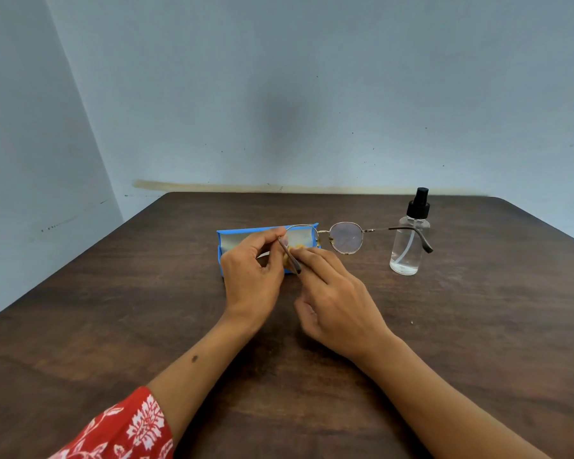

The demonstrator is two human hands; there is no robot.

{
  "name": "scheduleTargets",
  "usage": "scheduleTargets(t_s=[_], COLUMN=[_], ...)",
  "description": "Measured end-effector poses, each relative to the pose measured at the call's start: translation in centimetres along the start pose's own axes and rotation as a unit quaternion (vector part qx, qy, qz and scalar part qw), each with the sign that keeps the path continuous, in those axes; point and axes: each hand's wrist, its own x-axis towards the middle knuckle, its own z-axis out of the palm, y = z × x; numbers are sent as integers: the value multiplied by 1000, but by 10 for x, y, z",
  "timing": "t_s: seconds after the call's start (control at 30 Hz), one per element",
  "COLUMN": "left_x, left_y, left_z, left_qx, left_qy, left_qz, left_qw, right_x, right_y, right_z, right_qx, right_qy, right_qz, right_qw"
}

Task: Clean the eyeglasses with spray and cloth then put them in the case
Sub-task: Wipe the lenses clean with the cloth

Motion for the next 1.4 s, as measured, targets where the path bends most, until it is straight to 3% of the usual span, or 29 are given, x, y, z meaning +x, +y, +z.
scheduleTargets(t_s=[0.13, 0.37, 0.53, 0.73, 0.93, 1.1, 1.27, 1.4], left_x=[1, 0, 1, 0, 0, 0, 1, 0], left_y=[0, 0, -2, 0, -2, -1, -1, 0], left_z=[0, -1, 1, -1, 1, 0, 0, -1], left_qx=[-13, 19, -2, 10, -16, 8, -5, 15], left_qy=[0, -4, 1, 1, 1, -2, -5, -11], left_qz=[-5, 11, -5, 0, -17, 4, -2, 6], left_qw=[1000, 1000, 1000, 1000, 1000, 1000, 1000, 1000], right_x=[0, 0, 1, 1, 1, 1, 1, 1], right_y=[3, -1, 2, -2, 2, -3, 1, -3], right_z=[-2, -1, -3, -1, -4, -2, -5, -3], right_qx=[-32, -1, -33, 0, -37, -7, -39, -11], right_qy=[17, -5, 20, -9, 13, -9, 6, -18], right_qz=[42, 2, 42, -5, 43, 4, 50, 8], right_qw=[998, 1000, 998, 1000, 998, 1000, 998, 1000])
